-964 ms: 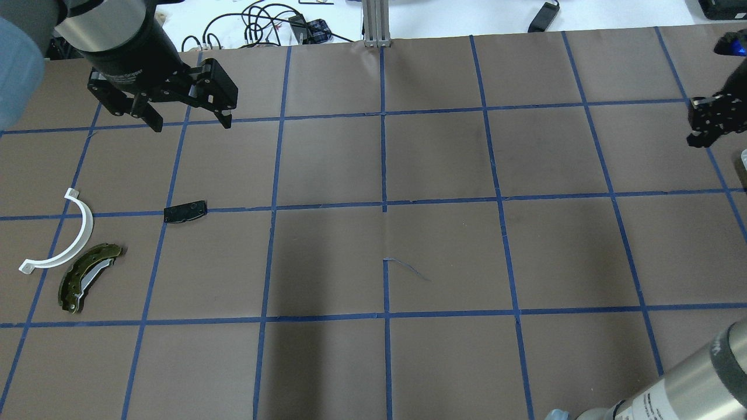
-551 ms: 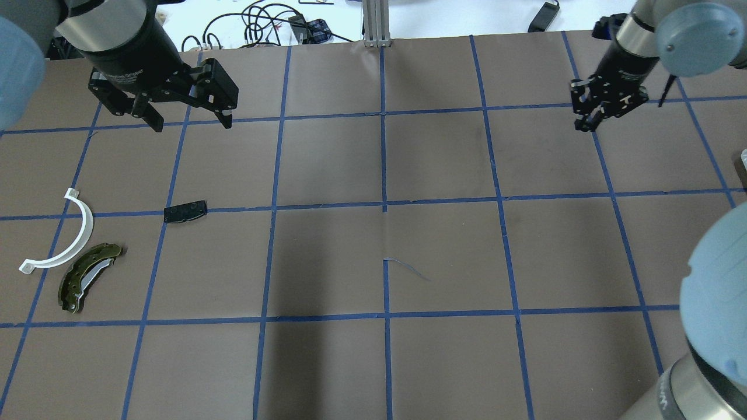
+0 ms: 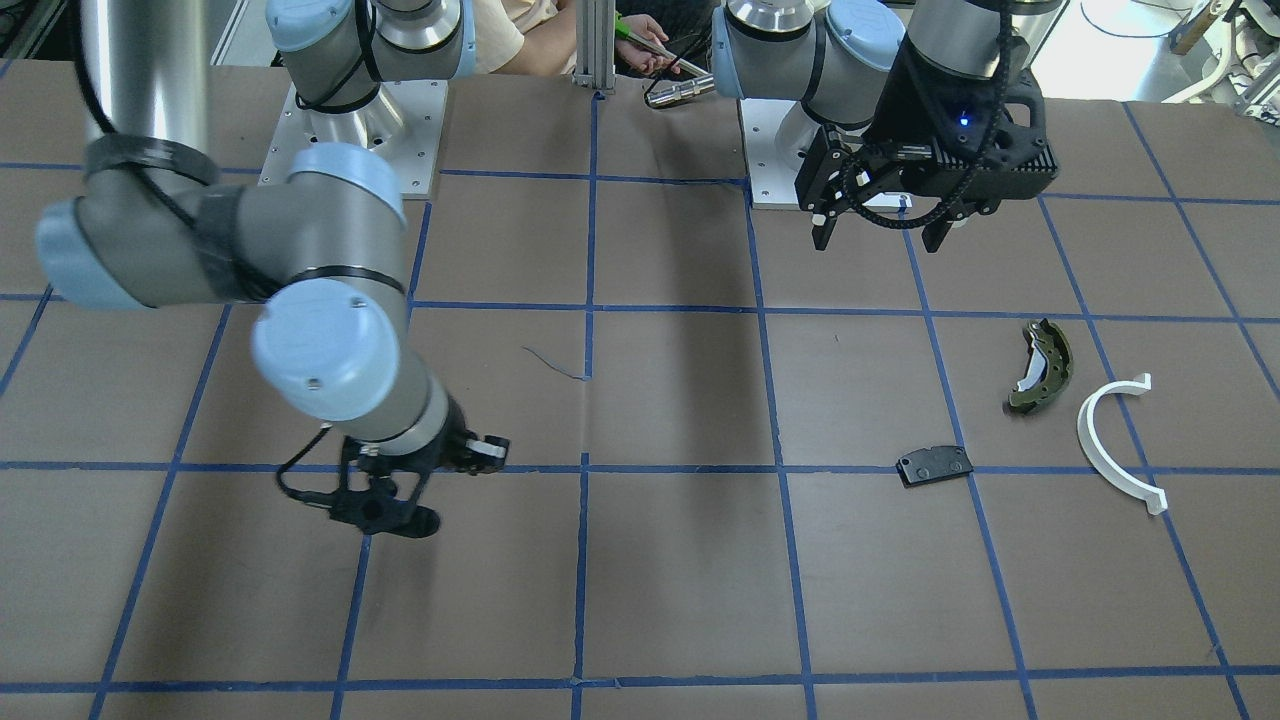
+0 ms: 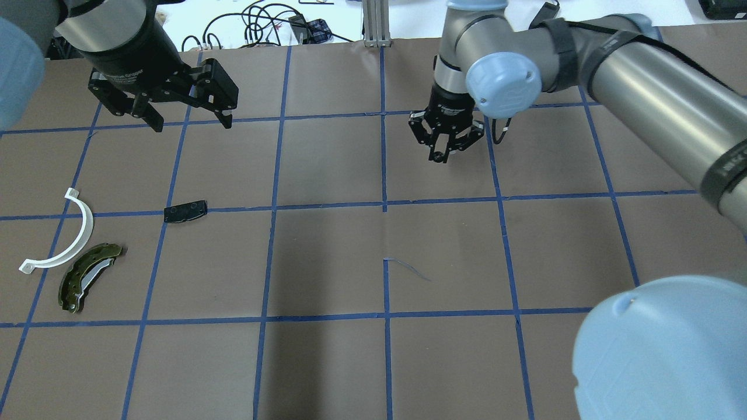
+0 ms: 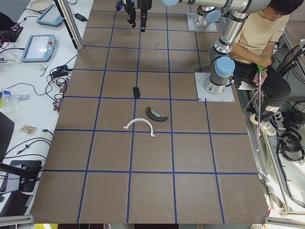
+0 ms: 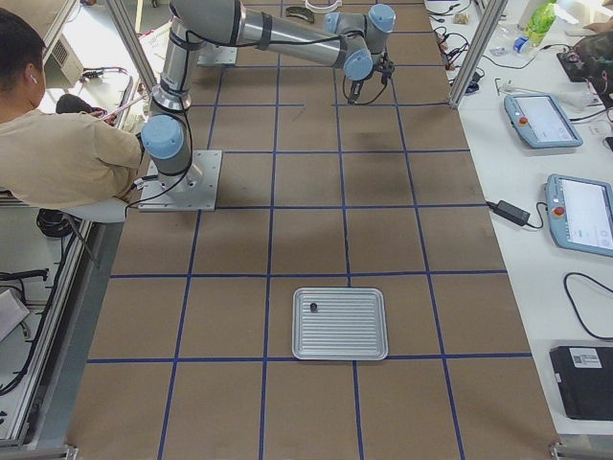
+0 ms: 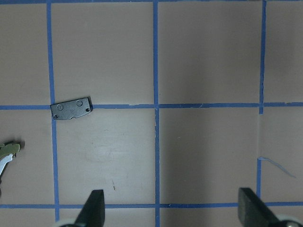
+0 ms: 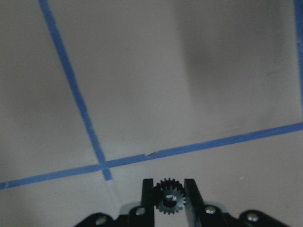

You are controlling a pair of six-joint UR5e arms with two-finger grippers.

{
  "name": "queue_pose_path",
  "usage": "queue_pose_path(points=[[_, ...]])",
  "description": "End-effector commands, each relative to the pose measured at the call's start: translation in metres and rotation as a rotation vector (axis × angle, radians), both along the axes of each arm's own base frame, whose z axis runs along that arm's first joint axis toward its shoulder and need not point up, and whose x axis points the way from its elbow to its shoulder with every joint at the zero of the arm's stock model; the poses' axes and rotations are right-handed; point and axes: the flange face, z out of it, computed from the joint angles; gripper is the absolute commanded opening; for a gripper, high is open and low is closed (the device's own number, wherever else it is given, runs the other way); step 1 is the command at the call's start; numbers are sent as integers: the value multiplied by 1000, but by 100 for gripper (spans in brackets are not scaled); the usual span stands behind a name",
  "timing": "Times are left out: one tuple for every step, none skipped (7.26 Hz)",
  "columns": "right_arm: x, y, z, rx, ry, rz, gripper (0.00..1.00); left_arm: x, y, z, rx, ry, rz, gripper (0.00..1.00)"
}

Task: Place bearing gear from tray to pile

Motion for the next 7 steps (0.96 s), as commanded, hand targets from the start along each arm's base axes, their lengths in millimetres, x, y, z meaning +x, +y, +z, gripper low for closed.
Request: queue_pose_path(points=[[86,31,-44,22,3,4,0,1,2,-1,1,0,0,100],[102,40,-52,34,9,23,0,0,2,-1,1,1,-2,100],[112,50,-54,45,18,8,0,1,2,-1,2,0,0,100],[123,71,-70,80,20,27,0,1,2,-2,4,0,0,100],[124,80,-79,92,-14,22,0,1,2,-1,2,0,0,100],[126,82,-80,72,-24,26,5,1,2,-2,4,1,0,100],[126,81,-79,57,-24,25,67,1,4,-2,4,0,0,100]])
